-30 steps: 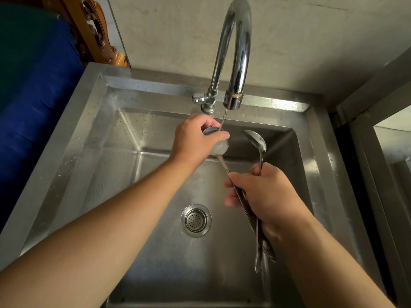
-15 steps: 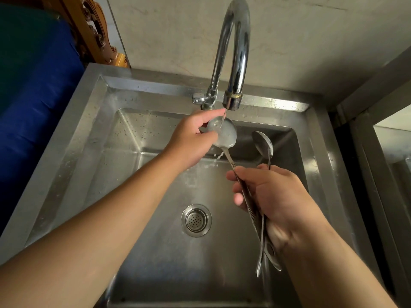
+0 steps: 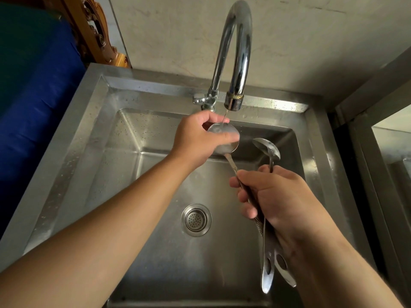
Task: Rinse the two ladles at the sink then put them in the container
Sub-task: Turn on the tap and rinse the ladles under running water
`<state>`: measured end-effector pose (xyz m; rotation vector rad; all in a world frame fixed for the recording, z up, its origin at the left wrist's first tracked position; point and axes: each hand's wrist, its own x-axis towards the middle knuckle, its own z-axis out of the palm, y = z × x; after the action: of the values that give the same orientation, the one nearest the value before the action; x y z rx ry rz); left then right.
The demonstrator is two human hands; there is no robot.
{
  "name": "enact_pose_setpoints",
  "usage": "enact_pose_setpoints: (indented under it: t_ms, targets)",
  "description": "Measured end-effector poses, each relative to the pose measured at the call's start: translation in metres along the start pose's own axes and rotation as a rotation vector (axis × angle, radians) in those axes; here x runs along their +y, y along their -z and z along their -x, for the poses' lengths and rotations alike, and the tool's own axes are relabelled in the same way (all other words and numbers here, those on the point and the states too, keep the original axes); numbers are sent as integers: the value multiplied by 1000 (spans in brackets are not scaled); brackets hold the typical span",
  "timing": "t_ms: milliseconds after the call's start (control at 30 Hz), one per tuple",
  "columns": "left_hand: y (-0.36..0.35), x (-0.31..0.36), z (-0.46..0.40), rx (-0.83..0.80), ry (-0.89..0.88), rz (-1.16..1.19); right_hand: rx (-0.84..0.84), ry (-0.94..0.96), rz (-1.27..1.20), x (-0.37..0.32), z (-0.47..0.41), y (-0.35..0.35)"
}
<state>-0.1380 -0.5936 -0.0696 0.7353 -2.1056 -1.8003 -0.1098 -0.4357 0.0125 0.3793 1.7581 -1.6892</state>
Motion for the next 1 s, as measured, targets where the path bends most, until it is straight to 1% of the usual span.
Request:
enact_pose_setpoints:
  t_ms: [133,333,400,600,667,733,867,1000]
  targets:
    - [2,6,0,95,-90,-20,-5,35,-24,3,-2,-1]
    - [16,10,4,79,-231,-174,-4,71,-77,4,-3,1]
    - [21,8,6,55,-226,-171,0,82,-78,4,-4,1]
    - [29,0,12,-87,-116,5,-23,71,-93,3,-5,-1]
    - [30,-1,14,-132,-120,21,-23,74,-96,3,-4,-1]
    - [31,-2,14,-148,-149,-49,-21,72,-91,3,-2,-1]
    - [28,-1,12,-98,-223,-194,-6,64,-81,2,-1,1]
    - [19,2,9,-57,-280,-343,-27,33,-64,4,2,2]
